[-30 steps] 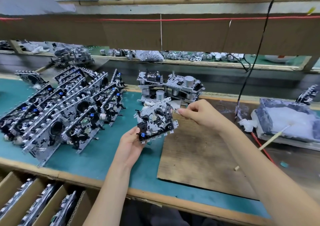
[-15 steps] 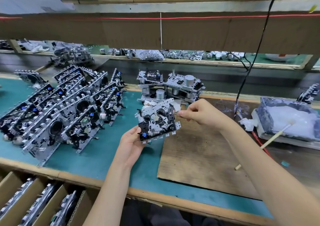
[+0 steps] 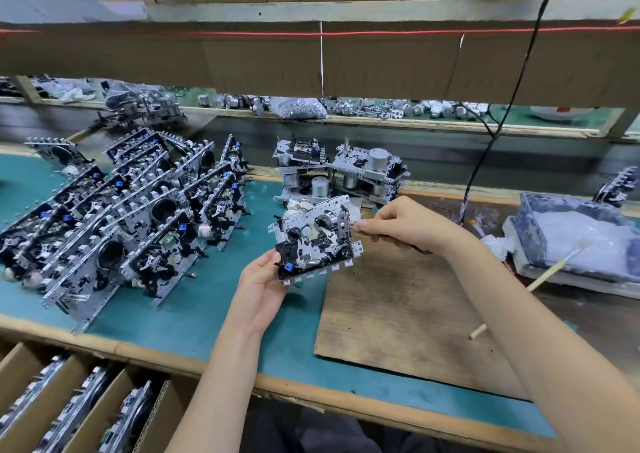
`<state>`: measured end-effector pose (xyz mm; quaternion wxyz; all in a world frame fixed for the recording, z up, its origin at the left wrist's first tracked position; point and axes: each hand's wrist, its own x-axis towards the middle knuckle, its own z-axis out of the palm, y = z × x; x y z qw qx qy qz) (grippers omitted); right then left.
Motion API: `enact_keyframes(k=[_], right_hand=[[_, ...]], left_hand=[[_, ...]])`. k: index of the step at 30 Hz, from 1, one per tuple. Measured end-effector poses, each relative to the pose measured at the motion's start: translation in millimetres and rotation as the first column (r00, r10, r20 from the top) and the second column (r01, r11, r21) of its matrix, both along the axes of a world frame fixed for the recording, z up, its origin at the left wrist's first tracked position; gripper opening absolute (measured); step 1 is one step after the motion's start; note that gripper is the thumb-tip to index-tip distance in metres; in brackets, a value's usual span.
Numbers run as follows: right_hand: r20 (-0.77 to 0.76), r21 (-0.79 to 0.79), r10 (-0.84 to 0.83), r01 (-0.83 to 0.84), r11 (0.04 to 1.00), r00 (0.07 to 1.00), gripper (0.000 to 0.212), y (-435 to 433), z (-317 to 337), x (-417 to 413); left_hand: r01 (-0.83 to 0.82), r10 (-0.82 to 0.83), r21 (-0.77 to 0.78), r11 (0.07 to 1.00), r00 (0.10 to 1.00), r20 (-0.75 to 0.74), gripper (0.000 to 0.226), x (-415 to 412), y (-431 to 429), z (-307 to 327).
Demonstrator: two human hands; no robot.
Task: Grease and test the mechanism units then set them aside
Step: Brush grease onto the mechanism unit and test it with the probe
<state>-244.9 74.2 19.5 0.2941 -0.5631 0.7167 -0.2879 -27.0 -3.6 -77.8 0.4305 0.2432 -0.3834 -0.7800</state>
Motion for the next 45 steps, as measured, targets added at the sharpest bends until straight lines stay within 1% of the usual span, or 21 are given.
enact_keyframes(k=[9,12,15,18,22,25,28,34,40,43,45], right_hand=[[0.055,0.056,0.034,-0.037,0.998,0.998,0.042,-3.7,3.6,-3.9],[0.063,0.05,0.036,-0.039,0.998,0.997,0.042,-4.6,2.9,-3.7],[0.071,-0.044,0.015,-0.012,0.999,0.997,0.042,-5.0,-2.6,-0.2],[0.084,-0.153,0.009,0.004,0.988,0.996,0.044,-4.7,-8.0,4.6],[0.089,-0.199,-0.006,0.024,0.98,0.996,0.043,-4.3,-7.4,4.9],[0.087,-0.188,0.004,0.013,0.982,0.996,0.042,-4.7,-5.9,5.0],[0.066,-0.178,0.013,-0.001,0.984,0.998,0.042,-4.8,-5.6,5.2],[0.085,-0.148,-0.015,0.028,0.989,0.996,0.042,-4.7,-6.5,3.5],[0.07,-0.075,-0.024,0.029,0.997,0.997,0.043,-5.9,-6.6,3.2],[0.064,-0.085,-0.05,0.055,0.995,0.997,0.044,-5.8,-10.1,4.0],[0.046,-0.1,-0.067,0.072,0.992,0.997,0.045,-6.1,-12.6,5.7]], left_hand=[[0.006,-0.005,0.031,0.999,1.0,-0.029,0.027,0.8,0.6,3.9],[0.004,-0.003,0.032,0.999,0.999,-0.033,0.027,0.8,1.0,3.7],[-0.007,0.008,0.039,0.999,0.999,-0.045,0.023,0.7,0.9,4.1],[-0.022,0.025,0.057,0.998,0.999,-0.045,0.031,1.1,0.2,3.7],[-0.022,0.025,0.061,0.998,0.999,-0.044,0.027,1.2,0.4,3.6],[-0.022,0.025,0.061,0.998,0.999,-0.042,0.02,1.1,0.1,3.3],[-0.023,0.025,0.057,0.998,0.999,-0.021,0.024,1.4,-0.5,2.8],[-0.012,0.013,0.043,0.999,1.0,-0.014,0.021,2.0,-0.6,2.1],[-0.014,0.015,0.038,0.999,1.0,-0.012,0.022,1.8,-0.3,1.5],[-0.006,0.007,0.042,0.999,1.0,-0.03,0.02,1.7,-1.2,0.8],[-0.007,0.009,0.045,0.999,0.999,-0.032,0.024,1.5,-2.0,0.0]])
